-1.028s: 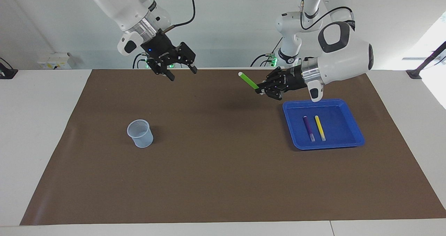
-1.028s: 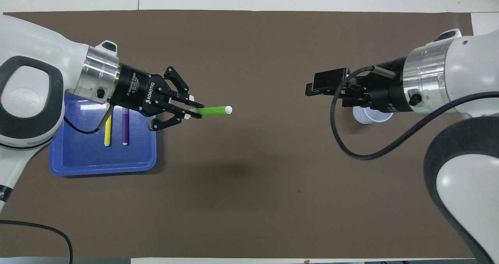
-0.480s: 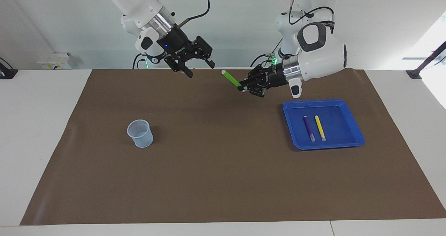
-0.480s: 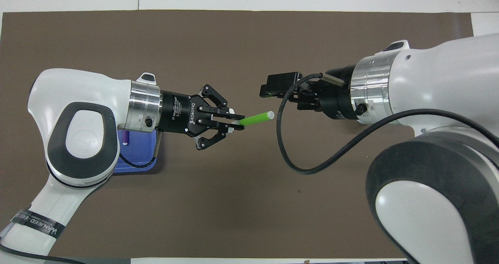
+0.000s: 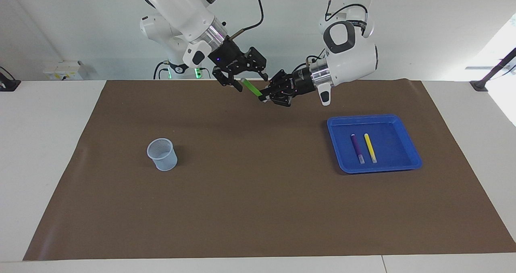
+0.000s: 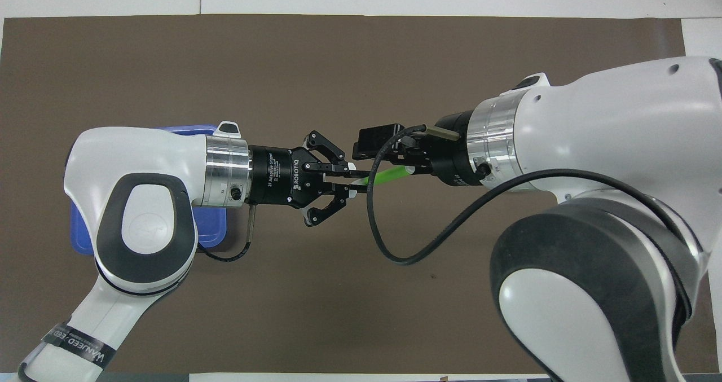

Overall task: Transfer and insert pens with both arms
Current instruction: 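Close the right gripper on the green pen's free end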

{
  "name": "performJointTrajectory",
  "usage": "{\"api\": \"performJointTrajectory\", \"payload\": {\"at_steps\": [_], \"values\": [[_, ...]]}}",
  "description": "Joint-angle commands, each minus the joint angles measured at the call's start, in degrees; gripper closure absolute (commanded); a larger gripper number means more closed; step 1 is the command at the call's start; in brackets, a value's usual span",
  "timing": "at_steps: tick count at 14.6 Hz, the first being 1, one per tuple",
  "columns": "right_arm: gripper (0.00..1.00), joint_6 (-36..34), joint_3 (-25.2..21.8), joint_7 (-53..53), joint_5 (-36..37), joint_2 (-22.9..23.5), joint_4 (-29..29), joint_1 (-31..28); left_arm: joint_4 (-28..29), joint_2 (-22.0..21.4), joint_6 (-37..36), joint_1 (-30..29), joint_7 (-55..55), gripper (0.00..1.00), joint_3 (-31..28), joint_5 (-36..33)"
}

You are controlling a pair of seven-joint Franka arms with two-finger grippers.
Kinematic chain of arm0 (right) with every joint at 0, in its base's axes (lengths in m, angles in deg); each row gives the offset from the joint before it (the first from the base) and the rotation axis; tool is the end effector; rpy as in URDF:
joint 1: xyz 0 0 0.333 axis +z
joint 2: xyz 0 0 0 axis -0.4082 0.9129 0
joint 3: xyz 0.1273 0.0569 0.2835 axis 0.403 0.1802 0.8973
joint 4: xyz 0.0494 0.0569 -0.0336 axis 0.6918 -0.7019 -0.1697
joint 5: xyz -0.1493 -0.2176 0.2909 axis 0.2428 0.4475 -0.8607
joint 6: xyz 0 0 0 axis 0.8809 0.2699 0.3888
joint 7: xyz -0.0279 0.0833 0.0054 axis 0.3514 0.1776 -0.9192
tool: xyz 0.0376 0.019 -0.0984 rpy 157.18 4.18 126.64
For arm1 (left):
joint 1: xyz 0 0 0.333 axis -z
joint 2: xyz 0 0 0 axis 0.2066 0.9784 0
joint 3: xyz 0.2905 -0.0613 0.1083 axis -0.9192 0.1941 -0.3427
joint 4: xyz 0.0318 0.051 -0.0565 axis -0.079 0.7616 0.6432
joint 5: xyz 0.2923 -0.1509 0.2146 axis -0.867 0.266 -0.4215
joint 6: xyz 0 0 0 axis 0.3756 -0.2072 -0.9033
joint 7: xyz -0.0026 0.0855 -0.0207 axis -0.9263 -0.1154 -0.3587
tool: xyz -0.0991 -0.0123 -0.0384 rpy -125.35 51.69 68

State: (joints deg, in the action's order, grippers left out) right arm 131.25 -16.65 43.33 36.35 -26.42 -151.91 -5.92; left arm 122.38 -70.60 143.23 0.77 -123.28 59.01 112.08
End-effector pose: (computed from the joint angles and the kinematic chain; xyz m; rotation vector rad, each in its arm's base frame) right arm 0.5235 0.2713 0.6080 -2.5180 0.1985 -0.0330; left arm 0.4829 -0.3137 0.4946 1.5759 1.5714 -1.0453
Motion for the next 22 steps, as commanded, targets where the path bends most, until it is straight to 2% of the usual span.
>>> {"api": "performJointTrajectory", "payload": {"at_steps": [1, 6, 11, 13, 14, 15, 16, 18, 19, 22], "values": [[0.00, -1.8, -0.1, 0.4, 2.2, -0.7, -0.3, -0.5, 2.2, -2.0, 1.4, 0.8, -0.5, 1.00, -0.7, 1.6], [0.00, -6.1, -0.3, 0.8, 2.9, -1.2, 0.0, -0.8, 2.3, -2.2, 1.7, 0.8, -0.5, 1.00, -0.7, 1.7], [0.01, -4.8, -0.3, 0.7, 3.2, -1.0, 0.2, -0.8, 2.4, -2.2, 1.8, 0.8, -0.5, 1.00, -0.7, 1.7], [0.05, -3.8, -0.2, 0.8, 3.2, -1.0, 0.3, -0.7, 2.4, -2.2, 1.8, 0.8, -0.5, 1.00, -0.7, 1.7], [0.13, -3.4, -0.1, 0.7, 3.2, -1.0, 0.3, -0.7, 2.4, -2.2, 1.8, 0.8, -0.5, 1.00, -0.7, 1.8], [0.28, -3.4, -0.1, 0.8, 3.2, -1.0, 0.3, -0.7, 2.4, -2.2, 1.8, 0.8, -0.5, 1.00, -0.7, 1.8], [0.48, -3.3, -0.1, 0.9, 3.2, -1.0, 0.3, -0.6, 2.4, -2.2, 1.8, 0.8, -0.5, 1.00, -0.7, 1.8], [0.97, -3.3, -0.2, 0.9, 3.2, -1.0, 0.3, -0.6, 2.4, -2.3, 2.4, 0.8, -0.5, 1.00, -0.7, 2.1], [1.00, -3.3, -0.2, 0.9, 3.2, -0.9, 0.3, -0.6, 2.4, -2.3, 2.6, 0.8, -0.5, 1.00, -0.7, 2.1], [1.00, -2.6, -0.2, 0.9, 3.3, -0.9, 0.3, -0.6, 2.4, -2.3, 2.6, 0.9, -0.5, 1.00, -0.7, 2.2]]}}
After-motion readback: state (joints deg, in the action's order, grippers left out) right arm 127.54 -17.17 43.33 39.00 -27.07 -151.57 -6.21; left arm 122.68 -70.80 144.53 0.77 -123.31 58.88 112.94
